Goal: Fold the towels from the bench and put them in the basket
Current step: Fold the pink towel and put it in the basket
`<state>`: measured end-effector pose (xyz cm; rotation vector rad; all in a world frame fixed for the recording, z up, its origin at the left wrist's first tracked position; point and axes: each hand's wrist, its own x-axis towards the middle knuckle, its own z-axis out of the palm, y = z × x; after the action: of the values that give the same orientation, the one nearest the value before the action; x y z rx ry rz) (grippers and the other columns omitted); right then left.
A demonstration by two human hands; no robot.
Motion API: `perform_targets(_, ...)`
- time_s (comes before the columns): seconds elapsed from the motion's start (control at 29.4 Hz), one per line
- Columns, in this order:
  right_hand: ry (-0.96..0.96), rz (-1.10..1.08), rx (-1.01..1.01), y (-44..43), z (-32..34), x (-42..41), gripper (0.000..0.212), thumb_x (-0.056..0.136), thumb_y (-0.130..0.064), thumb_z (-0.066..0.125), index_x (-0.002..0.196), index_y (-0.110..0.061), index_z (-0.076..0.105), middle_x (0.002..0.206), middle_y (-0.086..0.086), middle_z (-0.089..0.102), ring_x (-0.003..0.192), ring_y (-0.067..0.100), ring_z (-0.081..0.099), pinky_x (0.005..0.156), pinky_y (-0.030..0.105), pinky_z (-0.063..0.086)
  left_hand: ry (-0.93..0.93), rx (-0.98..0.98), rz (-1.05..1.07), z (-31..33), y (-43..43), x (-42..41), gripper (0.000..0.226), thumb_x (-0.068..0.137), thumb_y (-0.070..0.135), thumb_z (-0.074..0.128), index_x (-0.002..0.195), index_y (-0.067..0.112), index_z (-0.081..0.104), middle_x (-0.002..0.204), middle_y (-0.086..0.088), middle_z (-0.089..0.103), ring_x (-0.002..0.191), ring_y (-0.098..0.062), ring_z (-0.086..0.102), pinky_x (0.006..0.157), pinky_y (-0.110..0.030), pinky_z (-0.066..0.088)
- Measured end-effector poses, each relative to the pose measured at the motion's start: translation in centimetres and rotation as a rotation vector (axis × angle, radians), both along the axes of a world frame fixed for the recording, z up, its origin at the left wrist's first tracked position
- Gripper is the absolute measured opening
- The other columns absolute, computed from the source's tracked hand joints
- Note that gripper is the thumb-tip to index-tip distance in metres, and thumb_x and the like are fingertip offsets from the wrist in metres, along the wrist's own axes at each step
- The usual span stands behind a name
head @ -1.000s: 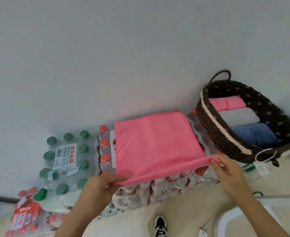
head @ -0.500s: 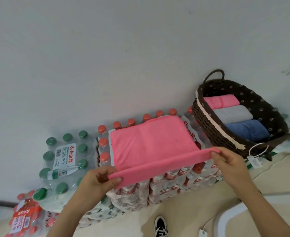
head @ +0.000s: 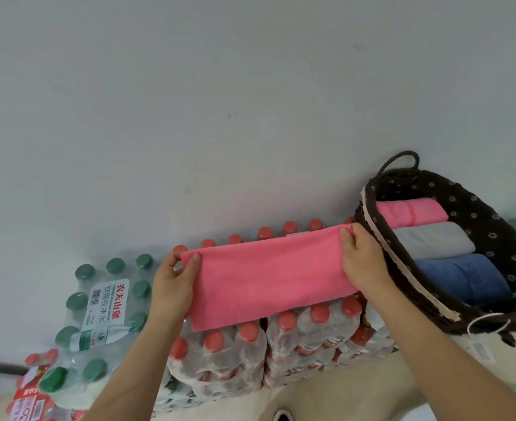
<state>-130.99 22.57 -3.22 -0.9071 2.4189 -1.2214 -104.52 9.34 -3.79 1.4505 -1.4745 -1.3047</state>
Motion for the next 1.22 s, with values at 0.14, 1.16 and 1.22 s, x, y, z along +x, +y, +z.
perform_targets(0.14, 0.049, 0.024, 0.182, -2.4, -1.8, -1.3, 0.027, 0.102, -0.025, 0.034, 0.097, -0.008, 0.053, 0.09, 0.015, 0.061, 0.088, 0.033, 0.059, 0.071, 0.035, 0.042, -0.224, -0.111, -0.014, -1.5, -2.2, -1.5, 0.013, 0.093, 0.026, 0.057, 0.093, 0.012, 0.057, 0.081, 0.0, 0.062, 0.077, -0.02, 0.057, 0.062, -0.03, 0.04)
perform_targets(1.16, 0.164, 0.134, 0.27, -2.5, -3.1, 0.6, 0.033, 0.096, -0.017, 0.046, 0.129, -0.017, 0.047, 0.113, 0.018, 0.062, 0.1, 0.039, 0.06, 0.076, 0.042, 0.049, -0.34, -0.122, -0.027, -1.8, 1.7, -1.1, 0.021, 0.092, 0.016, 0.053, 0.108, 0.026, 0.047, 0.08, 0.005, 0.061, 0.07, -0.016, 0.06, 0.056, -0.027, 0.037)
perform_targets(1.22, 0.093, 0.158, 0.149, -3.1, -2.2, 3.3, 0.039, 0.097, -0.017, 0.046, 0.135, -0.019, 0.044, 0.124, 0.014, 0.059, 0.109, 0.037, 0.057, 0.083, 0.041, 0.047, -0.278, -0.199, 0.021, -0.5, 1.3, 1.6, 0.034, 0.093, 0.012, 0.049, 0.118, 0.034, 0.044, 0.084, 0.007, 0.061, 0.068, -0.007, 0.058, 0.058, -0.03, 0.041)
